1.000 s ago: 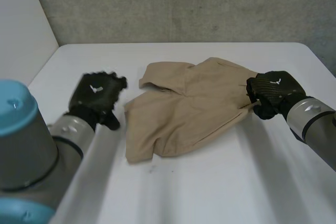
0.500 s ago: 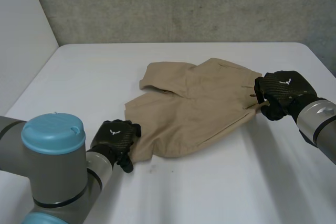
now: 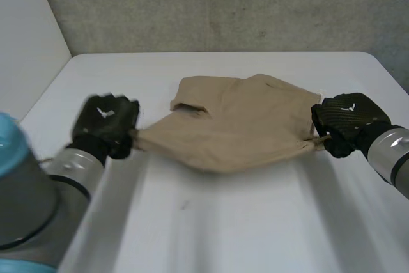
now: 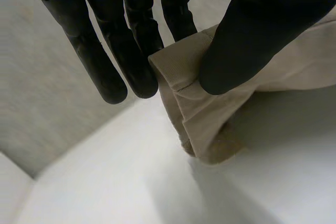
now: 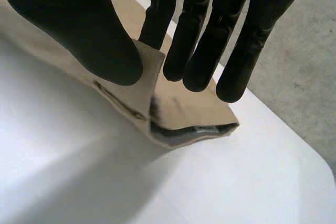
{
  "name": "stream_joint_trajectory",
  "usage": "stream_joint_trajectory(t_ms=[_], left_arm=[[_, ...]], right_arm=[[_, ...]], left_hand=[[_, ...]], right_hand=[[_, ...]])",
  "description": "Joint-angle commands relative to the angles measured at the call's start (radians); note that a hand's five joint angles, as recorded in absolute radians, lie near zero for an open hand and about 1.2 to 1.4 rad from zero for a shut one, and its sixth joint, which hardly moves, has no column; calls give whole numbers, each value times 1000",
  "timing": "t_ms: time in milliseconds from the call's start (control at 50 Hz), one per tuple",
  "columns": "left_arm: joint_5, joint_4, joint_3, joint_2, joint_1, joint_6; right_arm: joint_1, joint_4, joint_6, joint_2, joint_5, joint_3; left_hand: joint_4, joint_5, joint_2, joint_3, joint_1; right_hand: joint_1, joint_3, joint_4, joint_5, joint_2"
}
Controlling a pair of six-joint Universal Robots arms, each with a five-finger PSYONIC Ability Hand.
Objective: Fold the shorts.
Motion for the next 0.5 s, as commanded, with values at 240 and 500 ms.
stream_joint_trajectory(t_ms=[240, 500], left_arm=[[68, -305, 14, 395, 21, 60], [169, -379, -84, 212, 32, 50]], right_arm=[[-50, 242, -78, -298, -2, -50], [-122, 324, -310, -180, 3, 62]], left_hand=[[192, 259, 202, 211, 287], [192, 259, 202, 211, 287]], right_hand=[[461, 220, 205, 236, 223], [461, 220, 205, 236, 223]])
